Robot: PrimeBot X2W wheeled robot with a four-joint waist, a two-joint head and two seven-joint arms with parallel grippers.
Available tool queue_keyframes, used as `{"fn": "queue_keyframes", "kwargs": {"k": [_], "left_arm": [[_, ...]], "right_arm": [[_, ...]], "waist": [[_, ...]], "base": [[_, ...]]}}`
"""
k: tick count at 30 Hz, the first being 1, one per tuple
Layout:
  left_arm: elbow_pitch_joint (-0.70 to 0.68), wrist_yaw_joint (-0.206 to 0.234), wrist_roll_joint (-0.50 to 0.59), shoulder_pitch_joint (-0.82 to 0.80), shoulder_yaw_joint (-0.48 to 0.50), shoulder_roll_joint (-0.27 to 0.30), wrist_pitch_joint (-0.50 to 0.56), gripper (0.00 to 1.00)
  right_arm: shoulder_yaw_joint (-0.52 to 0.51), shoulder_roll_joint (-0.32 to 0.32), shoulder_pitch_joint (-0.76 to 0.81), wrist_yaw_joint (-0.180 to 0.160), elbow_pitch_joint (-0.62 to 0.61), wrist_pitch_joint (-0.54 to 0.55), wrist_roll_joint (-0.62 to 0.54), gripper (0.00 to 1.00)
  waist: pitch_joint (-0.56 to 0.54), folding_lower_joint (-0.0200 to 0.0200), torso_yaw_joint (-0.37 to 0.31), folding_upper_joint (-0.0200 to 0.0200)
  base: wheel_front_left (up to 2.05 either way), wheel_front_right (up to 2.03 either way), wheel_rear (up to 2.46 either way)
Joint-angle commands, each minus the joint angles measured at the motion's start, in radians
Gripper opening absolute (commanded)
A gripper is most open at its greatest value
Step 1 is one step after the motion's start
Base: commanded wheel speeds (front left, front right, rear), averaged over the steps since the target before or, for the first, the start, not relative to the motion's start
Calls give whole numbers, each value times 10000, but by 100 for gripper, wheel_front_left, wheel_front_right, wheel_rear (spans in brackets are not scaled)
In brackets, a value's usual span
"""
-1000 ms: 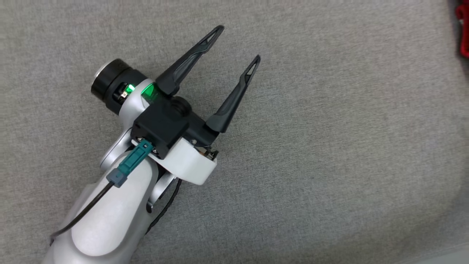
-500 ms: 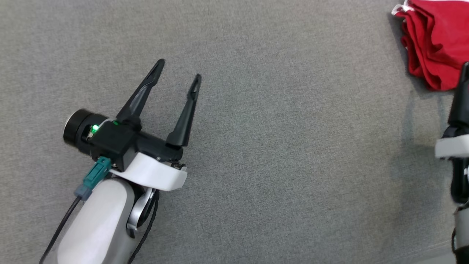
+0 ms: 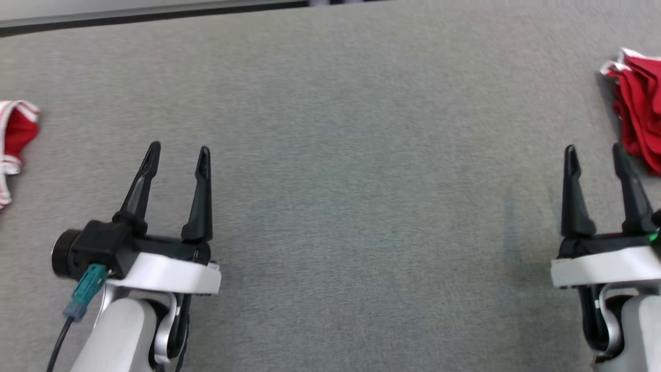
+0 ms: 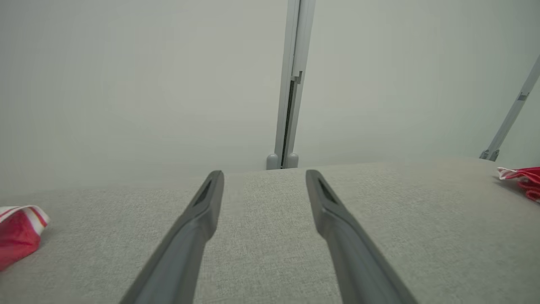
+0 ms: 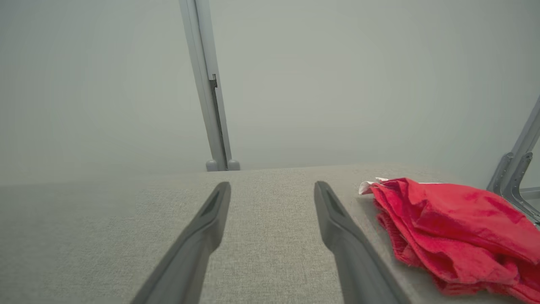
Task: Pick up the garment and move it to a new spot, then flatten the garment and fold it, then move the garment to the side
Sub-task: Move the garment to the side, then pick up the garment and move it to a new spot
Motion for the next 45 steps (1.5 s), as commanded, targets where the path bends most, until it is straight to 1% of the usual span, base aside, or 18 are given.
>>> {"fn": "queue_keyframes", "kwargs": {"k": [1,6,10,17,28,34,45], "left_arm": [[45,113,-51,250,106,51,-62,100],[168,265,-155,841,313,141,-128,100],[271,291,-197,1264,363,243,-151,100],[340,350,-298,1979,338,435,-6,100],[123,556,-378,3064,73,479,425,100],[-97,692,-385,3311,30,562,602,100],[-338,788,-333,3384,-121,592,787,100]], "right_arm": [[67,35,300,-21,-212,170,-1,100],[374,92,915,-21,-732,601,6,100],[418,109,1398,-21,-1006,844,51,100],[438,118,2204,-21,-1342,1225,53,100],[305,178,3496,-21,-1679,1695,97,100],[372,195,3775,-20,-1937,1845,35,100],[375,220,3816,-20,-2074,1877,9,100]], "waist": [[-500,0,543,0],[-1046,0,1000,0],[-1493,0,1196,0],[-2281,0,1211,0],[-3595,0,1036,0],[-3765,0,942,0],[-3814,0,931,0]], "base": [[0,0,0],[0,0,0],[0,0,0],[0,0,0],[0,0,0],[0,0,0],[0,0,0]]}}
